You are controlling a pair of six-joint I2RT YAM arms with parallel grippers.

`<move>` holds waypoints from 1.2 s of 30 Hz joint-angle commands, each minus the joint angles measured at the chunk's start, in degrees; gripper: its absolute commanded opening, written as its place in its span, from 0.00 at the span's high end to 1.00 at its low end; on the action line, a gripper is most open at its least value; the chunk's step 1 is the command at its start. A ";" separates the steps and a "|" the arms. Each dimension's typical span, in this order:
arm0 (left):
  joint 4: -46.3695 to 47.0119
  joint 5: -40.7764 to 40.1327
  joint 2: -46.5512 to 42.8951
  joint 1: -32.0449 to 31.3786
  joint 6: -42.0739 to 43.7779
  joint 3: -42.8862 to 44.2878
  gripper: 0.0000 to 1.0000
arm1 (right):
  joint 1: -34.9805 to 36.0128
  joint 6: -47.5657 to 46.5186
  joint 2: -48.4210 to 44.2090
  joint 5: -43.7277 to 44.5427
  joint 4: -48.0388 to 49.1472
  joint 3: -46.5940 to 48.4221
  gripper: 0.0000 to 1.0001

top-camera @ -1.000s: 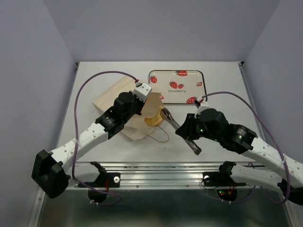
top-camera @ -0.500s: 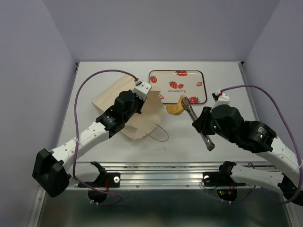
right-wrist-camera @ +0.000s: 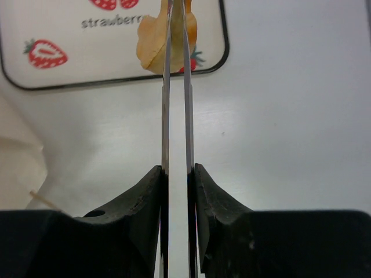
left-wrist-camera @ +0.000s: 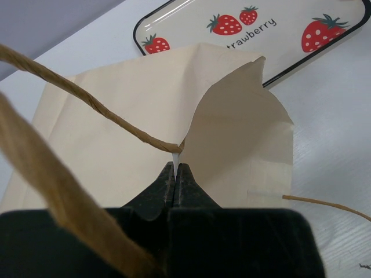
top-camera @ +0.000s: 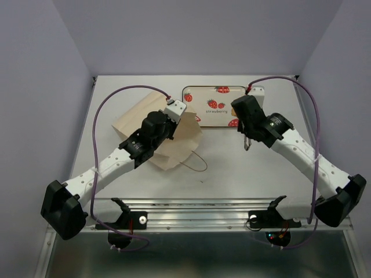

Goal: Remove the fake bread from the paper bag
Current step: Place the fake bread in the container.

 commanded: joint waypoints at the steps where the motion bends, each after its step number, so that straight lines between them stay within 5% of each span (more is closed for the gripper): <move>1: 1.66 -0.97 -1.08 -0.18 -0.04 1.93 1.00 | -5.94 -15.84 4.31 0.13 13.12 2.57 0.99; 9: 0.87 -0.87 -2.57 -0.18 -0.04 1.23 1.00 | -7.97 -63.11 12.88 -8.39 31.88 1.89 0.98; 17: 0.52 -2.02 -4.42 -0.18 -0.31 0.44 1.00 | -13.76 -90.71 20.87 -8.84 34.40 8.80 0.98; 26: -0.45 -5.80 -4.95 -0.18 -2.06 -0.79 1.00 | -13.77 -114.99 24.12 -3.22 51.61 1.00 0.96; 36: -1.95 -8.26 -2.84 -0.18 -2.33 0.17 1.00 | -15.62 -128.26 27.81 -0.40 65.84 -5.86 0.94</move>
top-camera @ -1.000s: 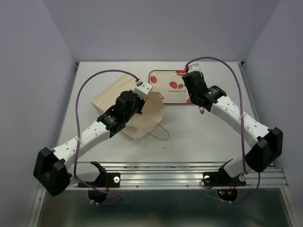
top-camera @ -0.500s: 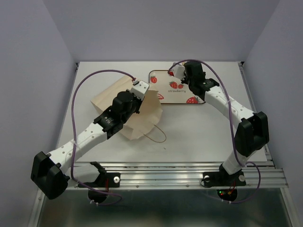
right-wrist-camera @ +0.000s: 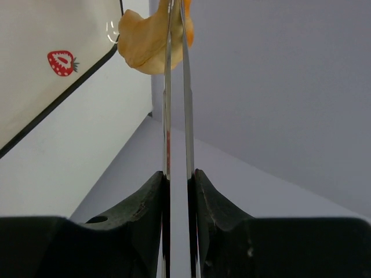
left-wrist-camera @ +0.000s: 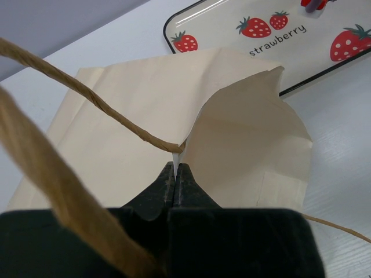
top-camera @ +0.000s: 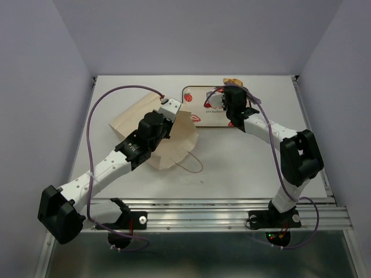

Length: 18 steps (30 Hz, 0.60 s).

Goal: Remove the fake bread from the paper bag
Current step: Place the fake bread in the container.

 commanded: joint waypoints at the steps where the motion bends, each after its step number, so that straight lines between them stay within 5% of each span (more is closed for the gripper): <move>1: 0.09 -2.40 0.02 -0.14 -0.91 0.22 1.00 | -1.08 -14.38 0.76 2.61 11.72 -1.88 0.94; 18: -0.09 -2.93 2.84 -0.14 -0.38 1.18 1.00 | -2.66 -20.10 5.77 -0.99 21.22 -8.83 0.91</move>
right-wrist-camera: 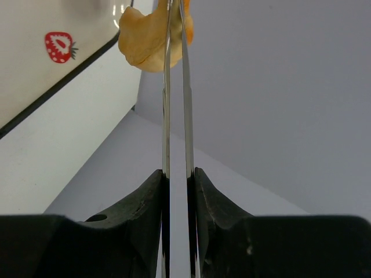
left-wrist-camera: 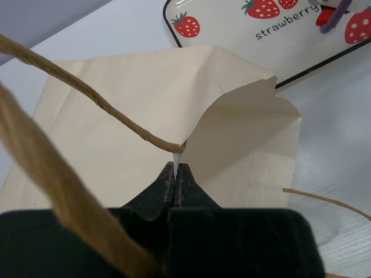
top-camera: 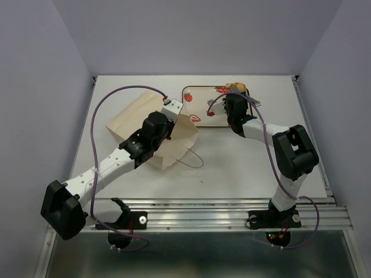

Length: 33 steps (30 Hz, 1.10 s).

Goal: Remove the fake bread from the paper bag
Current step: Place the fake bread in the container.

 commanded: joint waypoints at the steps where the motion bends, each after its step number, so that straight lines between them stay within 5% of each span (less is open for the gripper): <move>1: 0.63 -1.86 0.39 -0.11 -0.14 1.27 1.00 | -0.39 -6.86 1.31 -1.12 6.16 -2.12 0.91; 6: 0.63 -1.77 0.39 -0.11 -0.05 1.36 1.00 | -0.39 -5.90 1.93 -1.82 5.73 -3.18 0.89; 20: 1.16 -1.60 0.04 -0.11 0.13 1.27 1.00 | -0.39 -1.15 -0.44 -2.53 1.51 -5.11 0.56; 33: 0.98 -1.69 -0.14 -0.11 -0.31 1.18 1.00 | 0.13 4.56 -2.99 -2.97 -6.22 -3.36 0.54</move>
